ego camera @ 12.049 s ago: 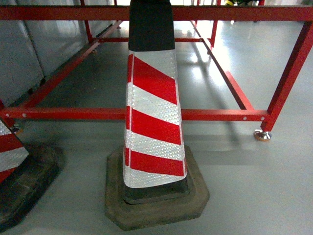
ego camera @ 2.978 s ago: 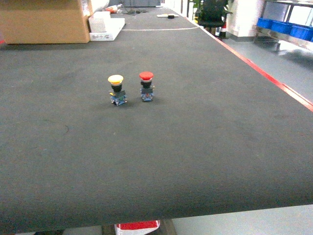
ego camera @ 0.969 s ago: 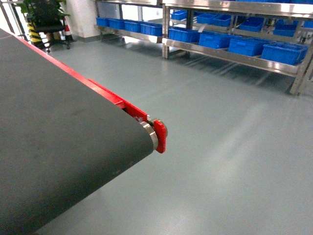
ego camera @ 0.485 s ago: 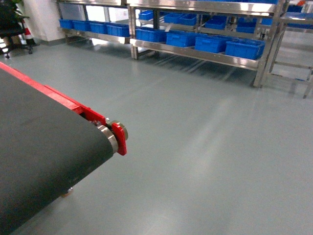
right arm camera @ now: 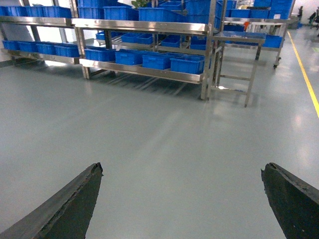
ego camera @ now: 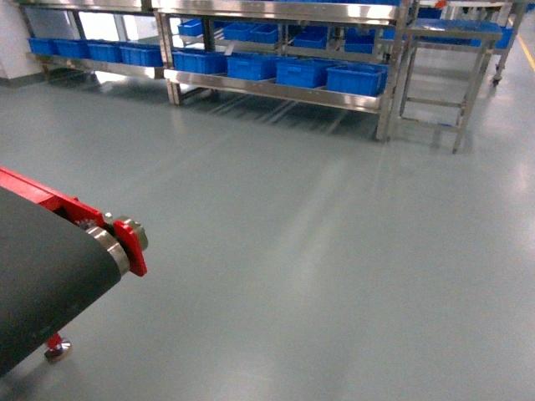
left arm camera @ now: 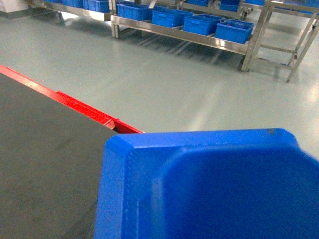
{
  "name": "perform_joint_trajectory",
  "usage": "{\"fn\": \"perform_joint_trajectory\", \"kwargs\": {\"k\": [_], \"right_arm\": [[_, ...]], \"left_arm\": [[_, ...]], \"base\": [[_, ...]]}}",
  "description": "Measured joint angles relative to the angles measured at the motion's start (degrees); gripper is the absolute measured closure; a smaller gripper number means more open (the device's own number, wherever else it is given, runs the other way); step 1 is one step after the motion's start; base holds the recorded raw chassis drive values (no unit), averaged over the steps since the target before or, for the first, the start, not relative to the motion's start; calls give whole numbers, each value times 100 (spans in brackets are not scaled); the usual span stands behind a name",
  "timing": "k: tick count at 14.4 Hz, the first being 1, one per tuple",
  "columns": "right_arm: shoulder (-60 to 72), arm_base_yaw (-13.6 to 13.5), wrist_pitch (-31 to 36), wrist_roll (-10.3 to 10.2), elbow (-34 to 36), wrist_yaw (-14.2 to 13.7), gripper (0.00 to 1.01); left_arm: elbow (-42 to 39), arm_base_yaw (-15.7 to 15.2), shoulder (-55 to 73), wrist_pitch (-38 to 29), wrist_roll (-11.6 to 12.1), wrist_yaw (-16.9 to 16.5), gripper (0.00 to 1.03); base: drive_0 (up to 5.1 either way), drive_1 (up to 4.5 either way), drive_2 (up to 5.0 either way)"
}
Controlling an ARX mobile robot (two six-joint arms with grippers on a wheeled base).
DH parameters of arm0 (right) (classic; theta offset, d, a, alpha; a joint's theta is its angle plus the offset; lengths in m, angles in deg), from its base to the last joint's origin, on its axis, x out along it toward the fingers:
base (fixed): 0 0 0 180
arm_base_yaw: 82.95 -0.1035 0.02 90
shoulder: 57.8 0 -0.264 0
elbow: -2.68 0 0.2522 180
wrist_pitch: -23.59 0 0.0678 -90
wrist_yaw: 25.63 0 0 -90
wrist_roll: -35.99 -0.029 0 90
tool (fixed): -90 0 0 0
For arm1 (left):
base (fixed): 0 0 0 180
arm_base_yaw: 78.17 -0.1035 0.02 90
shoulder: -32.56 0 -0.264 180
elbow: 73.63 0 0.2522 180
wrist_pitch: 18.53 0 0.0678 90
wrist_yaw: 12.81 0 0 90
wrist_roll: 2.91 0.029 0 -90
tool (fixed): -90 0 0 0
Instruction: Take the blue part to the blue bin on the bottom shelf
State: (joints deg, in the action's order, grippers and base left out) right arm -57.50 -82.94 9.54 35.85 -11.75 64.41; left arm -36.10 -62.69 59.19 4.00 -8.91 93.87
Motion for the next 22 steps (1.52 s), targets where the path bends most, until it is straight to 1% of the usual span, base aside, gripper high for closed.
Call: {"fn": "perform_joint_trajectory", "kwargs": {"k": [22], "right_arm": [[0,0,20,0,0,-2,3]], "left_arm": [[0,15,-20,9,-2,-13,59]], "base": [[-153,-153,-153]]}}
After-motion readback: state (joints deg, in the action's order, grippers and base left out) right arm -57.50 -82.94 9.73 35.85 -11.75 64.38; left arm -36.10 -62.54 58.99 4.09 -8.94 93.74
